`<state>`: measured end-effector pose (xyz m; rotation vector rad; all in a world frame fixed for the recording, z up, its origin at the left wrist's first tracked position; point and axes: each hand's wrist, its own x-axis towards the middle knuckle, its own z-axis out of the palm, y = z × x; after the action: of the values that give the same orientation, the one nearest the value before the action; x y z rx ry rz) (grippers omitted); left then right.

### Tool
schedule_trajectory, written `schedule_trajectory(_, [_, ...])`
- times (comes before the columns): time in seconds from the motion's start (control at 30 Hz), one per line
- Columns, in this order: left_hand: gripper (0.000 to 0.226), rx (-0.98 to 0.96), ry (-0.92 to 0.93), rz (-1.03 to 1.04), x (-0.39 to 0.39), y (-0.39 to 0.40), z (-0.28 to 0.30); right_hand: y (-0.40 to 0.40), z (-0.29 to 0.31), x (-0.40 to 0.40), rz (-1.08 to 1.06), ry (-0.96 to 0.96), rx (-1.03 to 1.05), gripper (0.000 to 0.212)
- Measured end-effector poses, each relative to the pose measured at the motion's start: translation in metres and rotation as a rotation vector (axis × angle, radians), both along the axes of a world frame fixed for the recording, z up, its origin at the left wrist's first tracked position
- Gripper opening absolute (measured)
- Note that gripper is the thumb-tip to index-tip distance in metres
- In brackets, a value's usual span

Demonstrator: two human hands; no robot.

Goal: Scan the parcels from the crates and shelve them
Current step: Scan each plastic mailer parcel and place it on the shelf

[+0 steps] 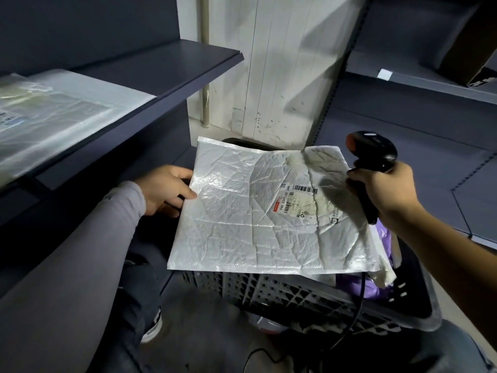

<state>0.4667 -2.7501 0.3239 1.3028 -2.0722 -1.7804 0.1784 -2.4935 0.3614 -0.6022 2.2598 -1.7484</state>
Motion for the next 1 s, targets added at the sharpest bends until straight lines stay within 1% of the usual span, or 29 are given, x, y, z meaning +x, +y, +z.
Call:
schedule_trajectory(0.07, [0.041,0.065,0.063,0.058,-0.004,0.003,-0.002,0.0,-0.001,0.001,-0.012,0.007,0.028,0.025])
schedule_trajectory(0.1, [0.041,0.099,0.088,0.086,-0.005,0.005,-0.002,-0.001,-0.002,0.001,-0.005,0.01,0.023,0.029])
schedule_trajectory(0.23, [0.039,0.153,0.148,0.119,-0.007,0.008,-0.004,-0.001,-0.006,0.002,0.026,0.017,0.012,0.02])
schedule_trajectory(0.33, [0.042,0.163,0.245,0.192,-0.008,0.006,-0.004,0.0,-0.002,0.004,0.022,0.024,0.004,0.009])
schedule_trajectory(0.5, [0.031,0.113,0.47,0.302,-0.013,0.006,0.007,0.0,0.019,0.006,0.04,0.016,-0.035,0.011])
schedule_trajectory(0.6, [0.028,0.094,0.553,0.339,-0.017,0.008,0.011,0.0,0.023,0.005,0.014,0.064,-0.031,0.007])
schedule_trajectory(0.67, [0.027,0.081,0.579,0.359,-0.02,0.009,0.01,0.0,0.021,0.007,0.004,0.106,-0.001,0.014])
schedule_trajectory(0.73, [0.027,0.068,0.585,0.383,-0.023,0.01,0.006,-0.003,0.018,0.015,0.016,0.108,0.026,0.014])
schedule_trajectory(0.8, [0.026,0.068,0.586,0.4,-0.026,0.012,0.001,-0.008,0.014,0.027,0.07,0.058,0.034,0.007])
schedule_trajectory(0.9, [0.027,0.077,0.587,0.424,-0.029,0.011,-0.008,-0.014,0.004,0.05,0.133,-0.043,0.041,0.013])
schedule_trajectory(1.0, [0.027,0.067,0.579,0.437,-0.03,0.007,-0.017,-0.018,-0.006,0.067,0.153,-0.119,0.037,0.014])
